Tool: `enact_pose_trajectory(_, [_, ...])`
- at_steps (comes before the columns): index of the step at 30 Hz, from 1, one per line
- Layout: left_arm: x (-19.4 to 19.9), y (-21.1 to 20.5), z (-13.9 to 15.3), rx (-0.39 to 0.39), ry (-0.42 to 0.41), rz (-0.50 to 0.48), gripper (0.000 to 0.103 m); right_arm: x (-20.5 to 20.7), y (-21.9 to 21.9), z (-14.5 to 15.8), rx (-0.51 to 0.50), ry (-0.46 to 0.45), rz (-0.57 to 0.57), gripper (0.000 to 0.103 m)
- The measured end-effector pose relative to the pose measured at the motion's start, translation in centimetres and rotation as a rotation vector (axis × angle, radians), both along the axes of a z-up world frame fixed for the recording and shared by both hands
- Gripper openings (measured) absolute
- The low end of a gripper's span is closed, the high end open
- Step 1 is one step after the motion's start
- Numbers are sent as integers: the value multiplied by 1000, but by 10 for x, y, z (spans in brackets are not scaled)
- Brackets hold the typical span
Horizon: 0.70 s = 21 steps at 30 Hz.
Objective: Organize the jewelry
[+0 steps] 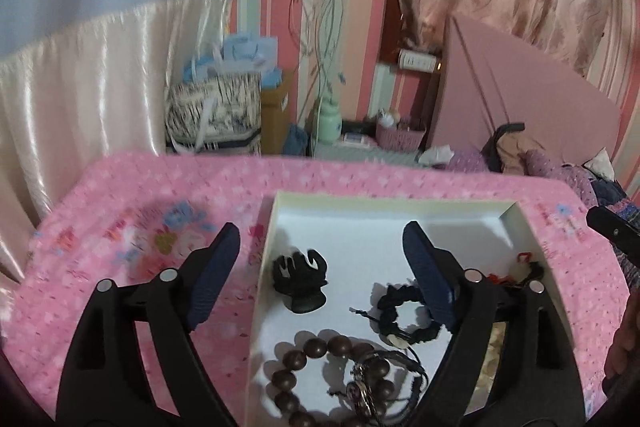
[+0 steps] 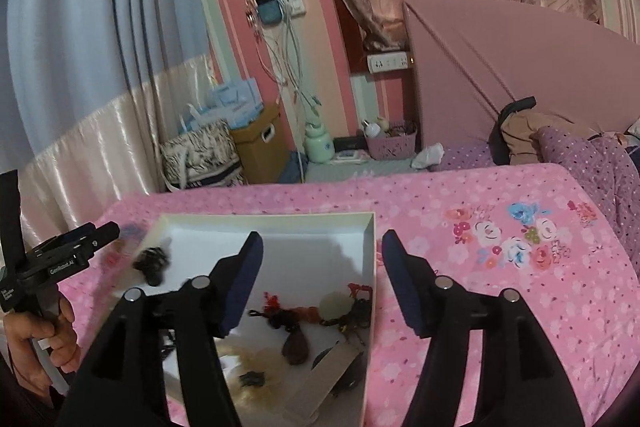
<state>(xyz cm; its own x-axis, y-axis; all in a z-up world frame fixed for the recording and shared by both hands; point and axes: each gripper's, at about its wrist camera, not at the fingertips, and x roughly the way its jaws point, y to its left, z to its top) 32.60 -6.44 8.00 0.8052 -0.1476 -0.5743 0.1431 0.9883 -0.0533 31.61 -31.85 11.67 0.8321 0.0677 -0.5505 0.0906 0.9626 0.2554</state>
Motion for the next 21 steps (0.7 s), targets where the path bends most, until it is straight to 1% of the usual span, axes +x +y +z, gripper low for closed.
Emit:
enact_pose_trajectory(1, [-7, 0, 5, 3, -16, 0, 89, -7, 2, 4, 2, -10, 8, 68])
enact_pose_trajectory(3, [-30, 2, 17, 12, -60, -4, 92, -25, 6, 12, -7, -29, 21, 69])
enact_pose_trajectory(5, [-46, 5, 24, 23, -86, -4, 95, -41, 13, 17, -17, -39, 40, 69])
enact_pose_trajectory(9, [-96, 17, 23, 53, -120, -15, 100, -91, 37, 17, -66, -49, 64, 69])
enact_pose_trajectory(10, [-108, 22, 21, 71, -115, -14, 100, -101, 40, 15, -73, -47, 61, 70])
enact_pose_trajectory(12, [-135, 31, 12, 78, -112, -3, 100, -131, 53, 8, -93, -46, 67, 70])
enact_pose_trajectory(14, [-160, 41, 1, 78, -103, 20, 100, -155, 62, 1, -111, -44, 58, 75])
enact_pose_trajectory(15, [-173, 45, -5, 74, -97, 12, 100, -170, 66, -4, -121, -43, 59, 79])
enact_pose_trajectory(17, [-200, 52, -13, 78, -99, -11, 100, -193, 69, -13, -120, -34, 33, 81])
enact_pose_trajectory(18, [-210, 56, -17, 77, -100, -6, 100, -204, 71, -18, -107, -25, 31, 81])
enact_pose_trajectory(21, [-244, 71, -35, 28, -95, 38, 100, -230, 76, -32, -103, -4, 2, 81])
